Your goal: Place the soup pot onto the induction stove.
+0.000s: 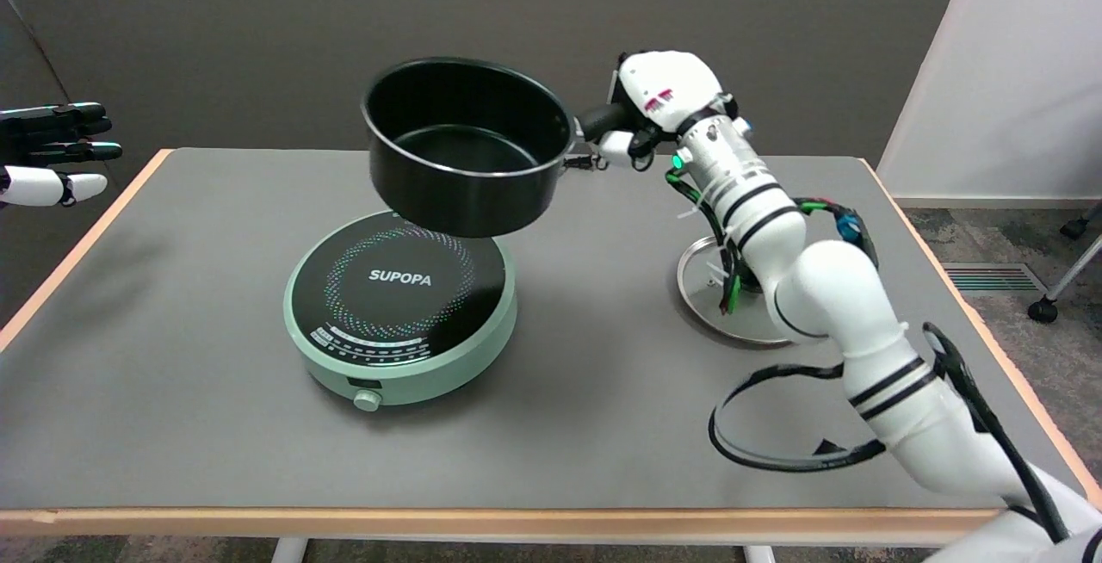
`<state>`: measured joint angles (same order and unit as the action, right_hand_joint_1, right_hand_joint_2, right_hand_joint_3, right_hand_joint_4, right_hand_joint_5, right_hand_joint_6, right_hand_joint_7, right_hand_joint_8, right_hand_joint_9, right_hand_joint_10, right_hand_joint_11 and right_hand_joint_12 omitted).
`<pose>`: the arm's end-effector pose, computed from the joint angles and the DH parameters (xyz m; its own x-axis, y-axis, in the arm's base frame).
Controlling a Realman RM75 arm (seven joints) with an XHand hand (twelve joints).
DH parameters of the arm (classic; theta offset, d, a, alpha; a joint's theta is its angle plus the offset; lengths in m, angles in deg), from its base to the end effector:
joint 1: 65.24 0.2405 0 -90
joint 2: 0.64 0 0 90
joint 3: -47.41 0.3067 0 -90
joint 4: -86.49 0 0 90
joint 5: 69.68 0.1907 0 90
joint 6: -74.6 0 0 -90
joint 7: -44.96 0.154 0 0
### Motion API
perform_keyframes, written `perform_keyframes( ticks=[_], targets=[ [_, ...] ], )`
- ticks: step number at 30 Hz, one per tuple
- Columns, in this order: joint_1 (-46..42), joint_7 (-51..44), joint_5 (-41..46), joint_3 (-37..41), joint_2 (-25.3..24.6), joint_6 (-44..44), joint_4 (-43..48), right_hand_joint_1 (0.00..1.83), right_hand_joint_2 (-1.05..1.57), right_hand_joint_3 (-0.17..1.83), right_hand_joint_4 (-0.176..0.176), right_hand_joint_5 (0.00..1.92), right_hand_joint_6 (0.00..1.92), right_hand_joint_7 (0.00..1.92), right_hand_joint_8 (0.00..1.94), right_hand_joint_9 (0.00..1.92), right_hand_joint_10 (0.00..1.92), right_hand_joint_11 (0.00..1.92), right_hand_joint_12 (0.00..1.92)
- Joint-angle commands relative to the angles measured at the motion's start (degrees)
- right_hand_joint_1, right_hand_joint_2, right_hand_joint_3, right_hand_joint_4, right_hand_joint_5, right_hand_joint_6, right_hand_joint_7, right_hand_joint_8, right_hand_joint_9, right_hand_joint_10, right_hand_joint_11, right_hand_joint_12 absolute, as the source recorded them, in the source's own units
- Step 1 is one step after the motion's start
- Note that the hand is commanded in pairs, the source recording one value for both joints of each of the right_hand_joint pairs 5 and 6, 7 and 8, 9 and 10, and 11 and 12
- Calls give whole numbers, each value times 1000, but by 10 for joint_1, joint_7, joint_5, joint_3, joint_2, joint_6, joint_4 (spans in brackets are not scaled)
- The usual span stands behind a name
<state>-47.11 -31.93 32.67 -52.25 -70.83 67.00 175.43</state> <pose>-0.1897 -0.4216 0.3123 0.9629 0.2535 0.0927 -0.0843 -0.0438 0.9955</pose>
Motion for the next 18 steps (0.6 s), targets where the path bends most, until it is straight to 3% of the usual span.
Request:
perform_keyframes(
  ticks=[1, 7, 18],
  targets=[
    [114, -5, 35, -59, -8, 116, -89, 882, 1445, 469, -41, 1920, 1920, 1920, 1920, 1920, 1920, 1920, 1920],
    [139, -6, 28, -82, -48, 88, -156, 882, 1437, 474, -41, 1920, 1920, 1920, 1920, 1920, 1920, 1920, 1920],
    [124, -3, -62, -95, -122, -88, -197, 905, 1413, 484, -47, 1920, 1920, 1920, 1920, 1920, 1920, 1920, 1920]
  ],
)
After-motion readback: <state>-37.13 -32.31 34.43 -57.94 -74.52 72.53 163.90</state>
